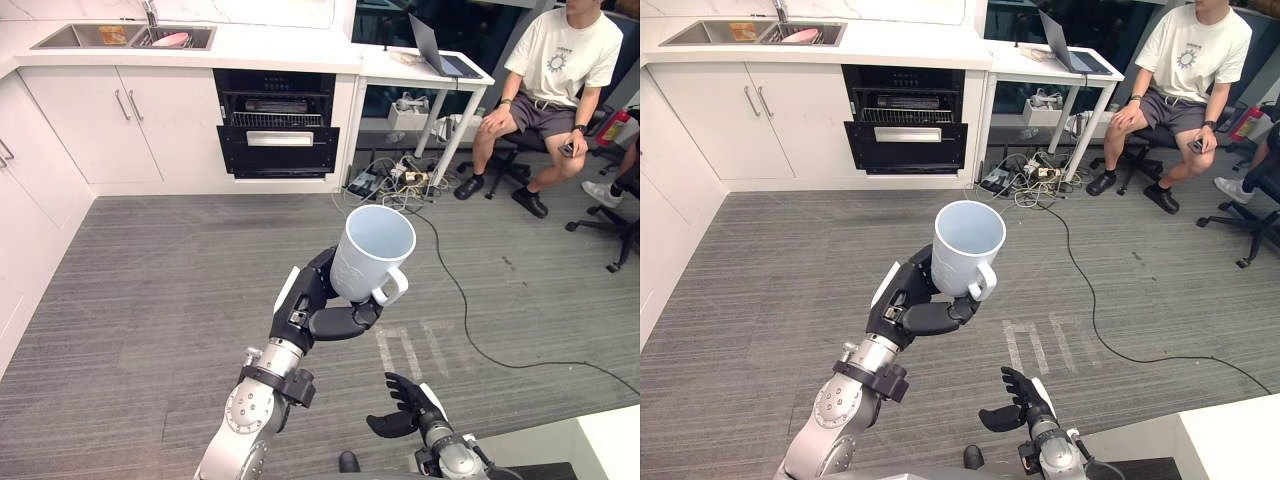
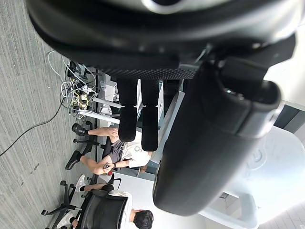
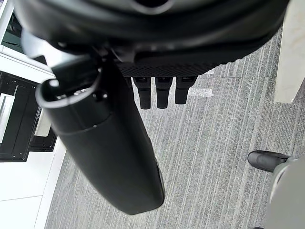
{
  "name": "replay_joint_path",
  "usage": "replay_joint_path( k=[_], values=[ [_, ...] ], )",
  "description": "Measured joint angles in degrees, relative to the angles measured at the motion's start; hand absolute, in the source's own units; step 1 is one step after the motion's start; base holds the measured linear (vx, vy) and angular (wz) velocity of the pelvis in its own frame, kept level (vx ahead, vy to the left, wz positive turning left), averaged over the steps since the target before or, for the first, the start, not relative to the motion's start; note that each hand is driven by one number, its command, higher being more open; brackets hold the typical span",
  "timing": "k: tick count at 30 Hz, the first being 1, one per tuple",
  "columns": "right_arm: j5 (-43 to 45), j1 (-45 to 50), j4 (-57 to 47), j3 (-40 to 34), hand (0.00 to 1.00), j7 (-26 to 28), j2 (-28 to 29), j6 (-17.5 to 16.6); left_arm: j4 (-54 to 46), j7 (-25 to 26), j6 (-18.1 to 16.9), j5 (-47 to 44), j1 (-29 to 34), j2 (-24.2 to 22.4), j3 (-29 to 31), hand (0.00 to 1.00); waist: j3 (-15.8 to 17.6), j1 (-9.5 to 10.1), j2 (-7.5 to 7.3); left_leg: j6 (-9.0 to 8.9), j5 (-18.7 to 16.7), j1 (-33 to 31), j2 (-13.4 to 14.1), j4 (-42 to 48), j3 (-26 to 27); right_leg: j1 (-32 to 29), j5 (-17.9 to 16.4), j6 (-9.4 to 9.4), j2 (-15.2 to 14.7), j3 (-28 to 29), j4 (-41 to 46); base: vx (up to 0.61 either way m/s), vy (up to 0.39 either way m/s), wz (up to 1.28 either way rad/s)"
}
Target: Walk over to the sink, pick up the cup, carry it to the dishwasher, place the cup inside the dishwasher, then close the dishwasher door
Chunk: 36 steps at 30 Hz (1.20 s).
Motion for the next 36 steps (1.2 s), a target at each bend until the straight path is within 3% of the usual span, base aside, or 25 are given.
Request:
replay_joint_path(
  k=[5, 10, 13, 15, 17, 18, 20, 24, 25, 26, 27, 28, 29, 32, 34, 36],
  values=[
    [0.0, -0.2, 0.0, 0.0, 0.9, -0.1, 0.1, -0.1, 0.0, 0.0, 0.0, 0.0, -0.1, 0.0, 0.4, 0.3, 0.1, 0.03, 0.03, 0.1, -0.1, 0.5, 0.5, 0.0, 1.8, 0.2, 1.0, -0.18, 0.3, 1.1, -1.4, 0.0, 0.004, -0.16],
    [0.7, 0.6, 1.1, -1.2, 0.9, -1.4, 0.1, 0.1, 3.9, 0.7, 0.0, 0.0, -0.5, -1.9, 1.8, 0.3, 0.6, -0.23, 0.95, -0.1, 0.1, 1.7, 1.0, -0.7, 1.3, 2.0, 1.1, -0.86, -1.4, -9.5, -2.9, 0.01, -0.017, 0.06],
    [2.9, -0.1, 2.7, -2.7, 0.9, -2.7, 0.1, 0.3, 7.2, 2.5, 0.4, 0.0, -0.7, -4.4, 4.9, 0.3, 1.0, 0.32, 1.4, -1.55, 1.1, 0.6, 1.2, -0.9, -0.2, 2.3, 1.0, -1.02, -2.5, -17.3, -3.3, 0.01, -0.066, 0.47],
    [4.7, -0.7, 2.8, -5.0, 0.9, -4.6, 0.1, 0.6, 8.1, 4.2, 1.2, 0.0, -1.8, -5.3, 7.0, 0.3, 2.4, 0.4, 1.26, -3.52, 2.9, -2.9, 1.3, -0.6, 2.9, 2.7, 1.0, -1.05, -4.4, -24.2, -3.5, -0.08, -0.021, 1.35],
    [5.1, -2.1, 2.8, -6.3, 0.9, -5.6, -0.6, 0.9, 7.9, 4.7, 1.2, -0.1, -1.9, -6.6, 9.2, 0.3, 4.0, 0.72, 1.83, -1.89, 2.5, -3.5, 4.0, 1.0, 10.3, 3.9, 1.0, -1.04, -4.7, -27.8, -3.5, -0.07, 0.012, 1.24],
    [5.1, -3.6, 2.8, -6.4, 0.9, -6.1, -1.8, 0.9, 7.9, 5.5, 1.1, -0.1, -1.9, -7.6, 10.9, 0.3, 4.6, 1.99, 2.47, -1.19, 2.9, -3.8, 5.8, 1.6, 14.0, 4.1, 0.7, -0.67, -4.9, -29.2, -3.2, -0.08, 0.031, 0.73],
    [5.0, -6.5, 2.3, -6.6, 0.9, -6.7, -2.7, 0.9, 6.5, 6.6, 1.1, -0.1, -0.5, -7.6, 14.2, 0.3, 5.3, 3.94, 2.37, -0.49, 2.8, -4.6, 4.8, 2.2, 13.5, 4.0, -0.1, 0.4, -6.1, -30.1, -2.2, -0.12, 0.149, 0.43],
    [4.9, -8.7, 1.3, -6.9, 0.9, -6.7, -2.1, 0.7, 3.0, 6.7, 1.1, -1.1, 3.1, -6.5, 15.3, 0.3, 5.4, 4.8, 2.32, 1.79, 1.1, -5.7, 1.8, 4.2, 10.9, 2.2, -5.1, 2.49, -10.5, -33.3, 5.5, -0.02, 0.201, 0.53],
    [4.9, -9.0, 1.3, -6.9, 0.9, -6.6, -1.8, 0.7, 2.3, 6.7, 1.1, -1.1, 3.7, -6.4, 15.2, 0.3, 5.6, 4.86, 1.99, 2.53, 0.4, -5.7, 0.6, 4.8, 10.5, 0.6, -7.5, 1.99, -12.7, -33.6, 10.9, 0.08, 0.226, 0.42],
    [4.9, -9.0, 1.1, -6.7, 0.9, -6.4, -1.5, 0.6, 1.9, 6.6, 1.1, -1.1, 4.2, -6.5, 15.2, 0.3, 5.7, 4.92, 1.88, 3.56, -0.6, -5.4, -0.8, 5.4, 9.9, -2.5, -9.9, -0.17, -15.2, -33.0, 20.0, 0.13, 0.249, 0.41],
    [4.9, -9.0, 1.1, -6.5, 0.9, -6.2, -1.3, 0.7, 1.9, 6.6, 1.1, -1.1, 4.4, -6.3, 15.2, 0.3, 6.1, 4.86, 1.74, 4.8, -1.3, -4.3, -1.9, 5.4, 9.2, -6.3, -10.0, -1.51, -17.3, -30.1, 29.4, 0.14, 0.178, 0.36],
    [4.9, -8.9, 1.1, -6.2, 0.9, -6.2, -1.0, 0.8, 1.9, 6.6, 1.1, -1.1, 4.3, -6.0, 15.2, 0.3, 6.6, 4.48, 1.68, 5.17, -1.6, -3.4, -2.2, 5.3, 8.7, -7.8, -11.0, -1.55, -17.2, -27.6, 32.8, 0.17, 0.125, 0.43],
    [4.9, -8.5, 1.0, -5.6, 0.9, -6.0, -0.3, 0.9, 1.9, 6.6, 1.1, -1.1, 4.3, -5.0, 14.9, 0.3, 6.9, 3.81, 1.53, 5.35, -2.0, -1.9, -2.4, 4.6, 7.5, -9.3, -13.1, -0.34, -15.5, -24.2, 36.0, 0.2, 0.055, 0.47],
    [4.9, -7.7, -0.9, -5.1, 0.9, -5.9, 0.8, 0.9, 2.1, 6.6, 1.1, -1.1, 4.0, -3.7, 13.7, 0.3, 7.3, 2.28, 1.0, 5.71, -1.9, 2.1, -3.4, 0.0, 5.3, -13.0, -14.3, -0.21, -11.1, -23.9, 31.6, 0.27, 0.002, 0.39],
    [4.9, -7.5, -2.1, -5.2, 0.9, -5.9, 0.7, 1.0, 2.6, 6.5, 1.1, -1.1, 3.2, -3.6, 12.6, 0.3, 7.6, 1.59, 1.25, 5.95, -1.9, 4.2, -3.5, -2.5, 3.9, -14.8, -12.9, 0.27, -8.3, -24.4, 24.3, 0.37, -0.049, 0.42],
    [4.9, -6.7, -3.6, -5.6, 0.9, -5.9, 0.6, 1.1, 4.3, 6.1, 1.1, -1.0, 1.6, -3.7, 10.8, 0.3, 7.5, 0.36, 1.14, 4.25, -2.2, 7.8, -3.8, -5.0, 1.1, -16.0, -6.2, 0.25, -6.2, -24.8, 11.4, 0.5, -0.111, 0.71]
  ],
)
